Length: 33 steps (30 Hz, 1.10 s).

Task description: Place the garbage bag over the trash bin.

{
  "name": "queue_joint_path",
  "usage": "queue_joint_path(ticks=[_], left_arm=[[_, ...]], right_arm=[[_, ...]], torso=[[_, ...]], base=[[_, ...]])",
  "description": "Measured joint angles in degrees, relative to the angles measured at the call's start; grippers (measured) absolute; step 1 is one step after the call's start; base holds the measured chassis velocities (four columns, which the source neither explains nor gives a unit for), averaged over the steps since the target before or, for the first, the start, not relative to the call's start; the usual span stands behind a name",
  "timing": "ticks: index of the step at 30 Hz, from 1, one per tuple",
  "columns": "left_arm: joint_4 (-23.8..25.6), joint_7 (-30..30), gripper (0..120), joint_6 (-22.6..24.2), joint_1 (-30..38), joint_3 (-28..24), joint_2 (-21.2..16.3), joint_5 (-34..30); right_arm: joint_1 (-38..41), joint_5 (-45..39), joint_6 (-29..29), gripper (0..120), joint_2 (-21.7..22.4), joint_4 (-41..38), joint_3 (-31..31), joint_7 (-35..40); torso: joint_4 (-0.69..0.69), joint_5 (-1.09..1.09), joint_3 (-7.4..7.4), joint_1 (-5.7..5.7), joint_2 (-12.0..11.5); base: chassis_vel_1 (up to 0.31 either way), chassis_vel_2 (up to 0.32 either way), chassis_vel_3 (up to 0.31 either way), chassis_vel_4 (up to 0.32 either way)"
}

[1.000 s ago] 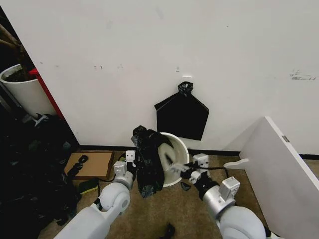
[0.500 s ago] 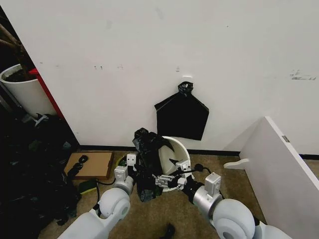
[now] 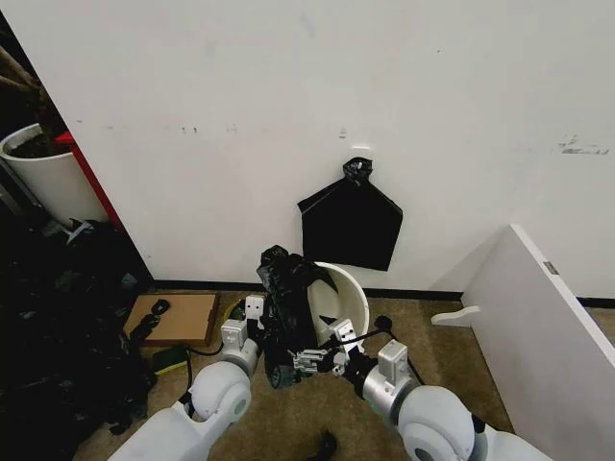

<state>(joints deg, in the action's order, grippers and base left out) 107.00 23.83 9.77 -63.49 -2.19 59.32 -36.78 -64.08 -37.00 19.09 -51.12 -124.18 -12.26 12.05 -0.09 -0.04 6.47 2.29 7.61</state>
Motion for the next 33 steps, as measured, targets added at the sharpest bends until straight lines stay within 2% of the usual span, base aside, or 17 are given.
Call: queue_joint_path(ticks=[6,18,19,24,26,27,30,33], left_arm=[[0.0,0.0,1,0.1,-0.1,-0.1,0.0,-0.1],[-0.5,0.1,1,0.1,0.4,-0.2,0.5,-0.5],[-0.5,0.1,1,0.1,0.4,-0.2,0.5,-0.5],[-0.6,0.1,1,0.2,0.4,-0.3,0.5,-0.5],[-0.6,0.1,1,0.3,0.4,-0.3,0.5,-0.5],[-0.6,0.2,1,0.3,0.3,-0.3,0.6,-0.6],[-0.6,0.2,1,0.4,-0.1,-0.1,0.7,-0.6],[-0.6,0.2,1,0.4,-0.4,0.4,0.6,-0.9]], right_arm=[[2.2,2.8,0.4,87,-1.9,2.3,-1.9,2.4],[2.7,8.5,0.8,39,-2.9,3.8,-2.8,7.1],[2.7,8.5,0.8,39,-2.9,3.8,-2.8,7.1],[2.7,11.3,-0.2,18,-3.2,3.7,-2.5,8.7],[2.6,11.5,-0.3,16,-3.1,3.7,-2.6,8.8],[2.4,11.8,-0.4,9,-3.0,3.6,-2.6,8.9],[1.9,12.0,-1.1,0,-3.2,3.6,-2.4,9.6],[1.4,11.4,-1.2,0,-3.4,3.4,-1.5,10.4]], torso=[[0.01,0.01,0.0,0.0,0.0],[0.0,0.01,0.0,0.0,0.0],[0.0,0.01,0.0,0.0,0.0],[0.0,0.01,0.0,0.0,0.0],[0.0,0.01,0.0,0.0,0.0],[0.0,0.01,0.0,0.0,0.0],[0.0,0.01,0.0,0.0,0.0],[0.0,0.01,0.0,0.0,0.0]], base=[[0.0,0.0,0.0,0.0],[0.0,0.0,0.0,0.0],[0.0,0.0,0.0,0.0],[0.0,0.0,0.0,0.0],[0.0,0.0,0.0,0.0],[0.0,0.0,0.0,0.0],[0.0,0.0,0.0,0.0],[0.0,0.0,0.0,0.0]])
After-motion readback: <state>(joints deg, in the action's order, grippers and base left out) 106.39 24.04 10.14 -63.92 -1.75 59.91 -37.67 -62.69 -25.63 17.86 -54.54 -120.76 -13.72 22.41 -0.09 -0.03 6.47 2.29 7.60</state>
